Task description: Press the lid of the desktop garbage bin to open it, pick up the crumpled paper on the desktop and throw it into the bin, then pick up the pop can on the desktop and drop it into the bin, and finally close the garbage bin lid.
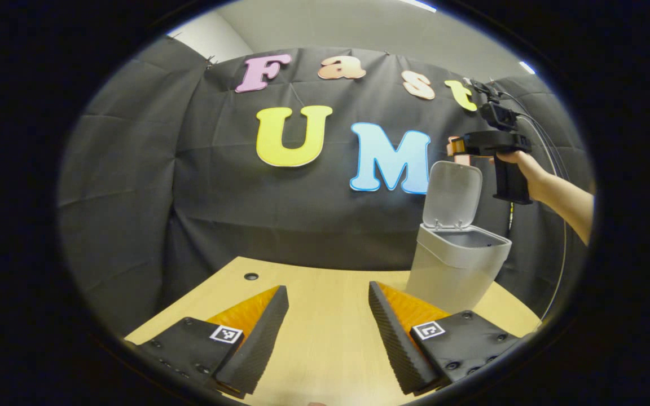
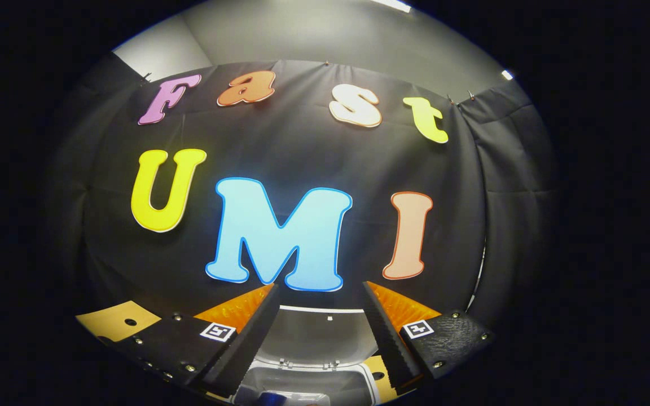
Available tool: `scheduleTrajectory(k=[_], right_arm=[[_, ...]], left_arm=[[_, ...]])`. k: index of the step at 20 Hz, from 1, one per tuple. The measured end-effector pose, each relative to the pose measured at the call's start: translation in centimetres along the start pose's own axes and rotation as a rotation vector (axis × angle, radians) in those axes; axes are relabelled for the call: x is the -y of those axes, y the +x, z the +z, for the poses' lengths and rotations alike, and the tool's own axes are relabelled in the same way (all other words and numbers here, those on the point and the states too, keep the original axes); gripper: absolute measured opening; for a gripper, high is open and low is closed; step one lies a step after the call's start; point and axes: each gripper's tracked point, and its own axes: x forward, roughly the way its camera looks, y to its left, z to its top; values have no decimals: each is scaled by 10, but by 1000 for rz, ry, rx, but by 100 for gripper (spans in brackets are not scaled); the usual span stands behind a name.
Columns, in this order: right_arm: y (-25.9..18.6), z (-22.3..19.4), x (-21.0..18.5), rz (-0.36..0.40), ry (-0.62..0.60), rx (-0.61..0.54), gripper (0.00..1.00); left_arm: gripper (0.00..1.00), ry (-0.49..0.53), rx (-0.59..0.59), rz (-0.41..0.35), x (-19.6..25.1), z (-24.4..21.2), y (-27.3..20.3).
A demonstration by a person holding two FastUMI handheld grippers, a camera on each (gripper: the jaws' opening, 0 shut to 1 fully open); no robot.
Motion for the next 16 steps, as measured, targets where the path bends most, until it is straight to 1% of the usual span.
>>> scheduleTrajectory(k=[6,7,9,10,11,12,13,14,15,16], right_arm=[[22,-12,14,-45,62,-30,92],[23,-15,14,-38,71,-38,92],[24,-14,14,-27,91,-41,92],[24,-17,13,-21,97,-46,92],[23,-16,13,-18,99,-47,93],[23,-17,14,-14,100,-50,93],[22,-17,13,-10,99,-52,93],[21,-18,13,-5,99,-52,93],[20,-17,13,0,103,-52,93],[20,-18,13,8,110,-52,93]], left_arm=[[96,-19,-16,36,-14,-10,3],[91,-19,-16,41,-16,-10,2],[94,-17,-12,46,-17,-8,3],[97,-16,-11,47,-18,-8,3],[97,-15,-13,48,-17,-9,4],[91,-15,-15,47,-16,-10,3],[91,-17,-16,44,-13,-11,3],[94,-19,-15,42,-10,-11,2],[94,-20,-11,42,-9,-12,0],[96,-19,-7,42,-7,-11,-2]])
